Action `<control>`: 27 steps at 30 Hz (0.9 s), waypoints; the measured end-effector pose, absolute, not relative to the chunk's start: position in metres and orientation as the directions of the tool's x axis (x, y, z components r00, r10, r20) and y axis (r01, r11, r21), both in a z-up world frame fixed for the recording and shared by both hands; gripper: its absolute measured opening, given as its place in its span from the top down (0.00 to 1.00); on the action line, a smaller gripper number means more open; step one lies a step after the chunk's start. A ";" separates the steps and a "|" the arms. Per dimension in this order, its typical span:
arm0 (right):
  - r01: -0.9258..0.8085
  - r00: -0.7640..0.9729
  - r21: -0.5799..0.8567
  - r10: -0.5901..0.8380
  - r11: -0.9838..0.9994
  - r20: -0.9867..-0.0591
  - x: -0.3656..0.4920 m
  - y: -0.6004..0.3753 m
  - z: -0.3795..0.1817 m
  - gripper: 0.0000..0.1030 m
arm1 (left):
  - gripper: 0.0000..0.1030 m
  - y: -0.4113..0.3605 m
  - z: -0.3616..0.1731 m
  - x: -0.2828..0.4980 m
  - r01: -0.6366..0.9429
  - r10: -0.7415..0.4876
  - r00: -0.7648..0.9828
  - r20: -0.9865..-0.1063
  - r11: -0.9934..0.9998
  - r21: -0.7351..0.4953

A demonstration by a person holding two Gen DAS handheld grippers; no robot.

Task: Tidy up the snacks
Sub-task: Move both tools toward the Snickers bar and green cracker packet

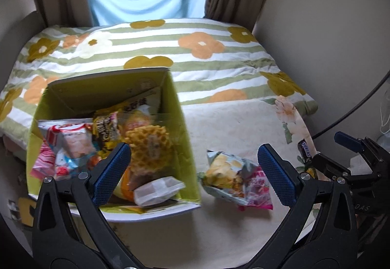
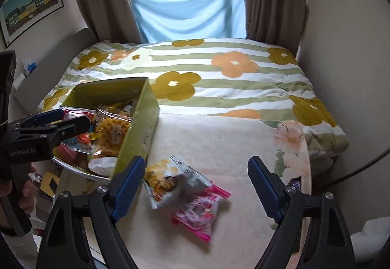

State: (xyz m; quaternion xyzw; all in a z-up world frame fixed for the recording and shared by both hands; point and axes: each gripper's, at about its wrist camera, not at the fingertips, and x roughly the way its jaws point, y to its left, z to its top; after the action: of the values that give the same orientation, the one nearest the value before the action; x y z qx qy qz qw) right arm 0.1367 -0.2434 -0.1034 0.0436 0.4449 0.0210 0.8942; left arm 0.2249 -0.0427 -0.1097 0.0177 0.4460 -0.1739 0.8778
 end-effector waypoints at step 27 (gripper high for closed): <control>0.266 0.459 0.035 -0.095 0.963 -0.884 0.044 -0.375 -0.224 0.19 | 0.05 -0.340 -0.238 0.220 0.625 -0.394 0.070 -0.916 0.734 -0.268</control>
State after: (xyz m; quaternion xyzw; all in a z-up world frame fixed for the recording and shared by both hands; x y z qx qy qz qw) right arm 0.0441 -0.3754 -0.2241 0.0842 0.5093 -0.1063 0.8499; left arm 0.2203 -0.3404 -0.2382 0.0987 0.5842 -0.3514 0.7249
